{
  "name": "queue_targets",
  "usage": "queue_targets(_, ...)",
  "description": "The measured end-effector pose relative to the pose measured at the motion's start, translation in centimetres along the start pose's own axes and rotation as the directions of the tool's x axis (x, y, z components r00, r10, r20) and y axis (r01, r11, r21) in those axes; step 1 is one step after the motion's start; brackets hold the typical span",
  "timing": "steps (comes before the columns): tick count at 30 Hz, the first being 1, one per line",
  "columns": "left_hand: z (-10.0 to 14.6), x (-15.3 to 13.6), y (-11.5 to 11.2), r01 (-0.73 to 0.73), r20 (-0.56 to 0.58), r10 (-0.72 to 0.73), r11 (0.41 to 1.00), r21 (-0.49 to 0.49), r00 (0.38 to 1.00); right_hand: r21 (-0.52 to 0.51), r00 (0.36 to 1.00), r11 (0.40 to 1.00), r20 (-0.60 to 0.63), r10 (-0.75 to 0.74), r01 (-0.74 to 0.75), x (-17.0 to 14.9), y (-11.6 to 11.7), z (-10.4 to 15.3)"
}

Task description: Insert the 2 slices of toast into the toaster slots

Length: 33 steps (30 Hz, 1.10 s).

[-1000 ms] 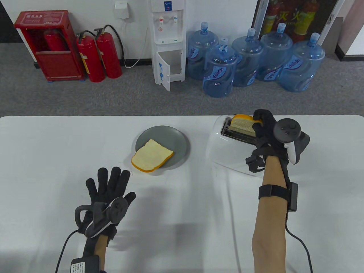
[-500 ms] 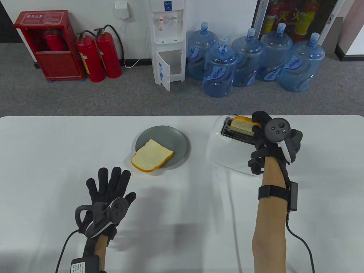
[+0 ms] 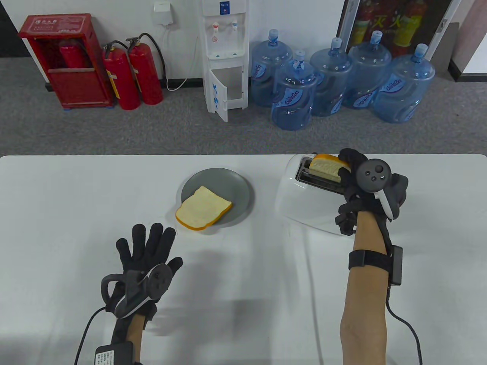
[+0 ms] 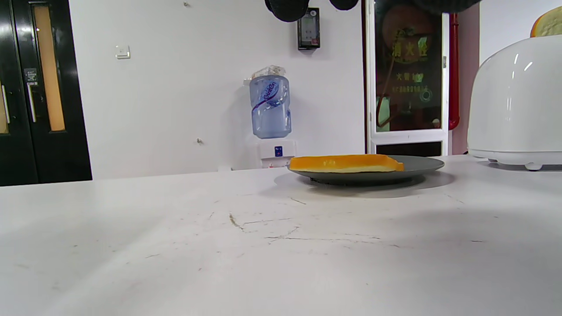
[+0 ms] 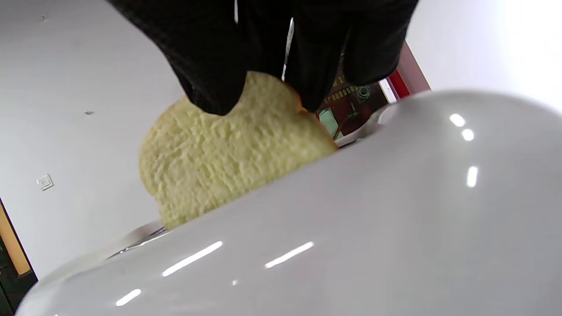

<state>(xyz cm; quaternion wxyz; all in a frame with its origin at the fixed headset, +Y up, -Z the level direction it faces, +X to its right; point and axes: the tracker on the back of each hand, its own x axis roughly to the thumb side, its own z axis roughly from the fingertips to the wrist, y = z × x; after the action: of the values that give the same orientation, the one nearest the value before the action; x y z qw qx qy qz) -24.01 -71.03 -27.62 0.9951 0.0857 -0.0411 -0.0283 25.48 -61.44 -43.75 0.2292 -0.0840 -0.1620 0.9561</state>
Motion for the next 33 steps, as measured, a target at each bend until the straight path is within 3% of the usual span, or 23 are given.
queue_targets(7, 0.1, 0.3, 0.1, -0.004, 0.011, 0.004, 1.0, 0.009, 1.0, -0.011, 0.999, 0.999, 0.017, 0.042, -0.041, 0.1, -1.5, 0.8)
queue_targets(25, 0.5, 0.7, 0.6, -0.044, 0.033, 0.044, 0.999, 0.015, 0.998, -0.146, 0.998, 0.989, 0.064, -0.02, 0.029, 2.6, -9.8, 4.8)
queue_targets(33, 0.8, 1.5, 0.9, -0.064, 0.063, 0.062, 0.998, 0.026, 0.996, -0.166, 0.993, 0.986, 0.115, -0.003, 0.022, 4.0, -12.1, 7.0)
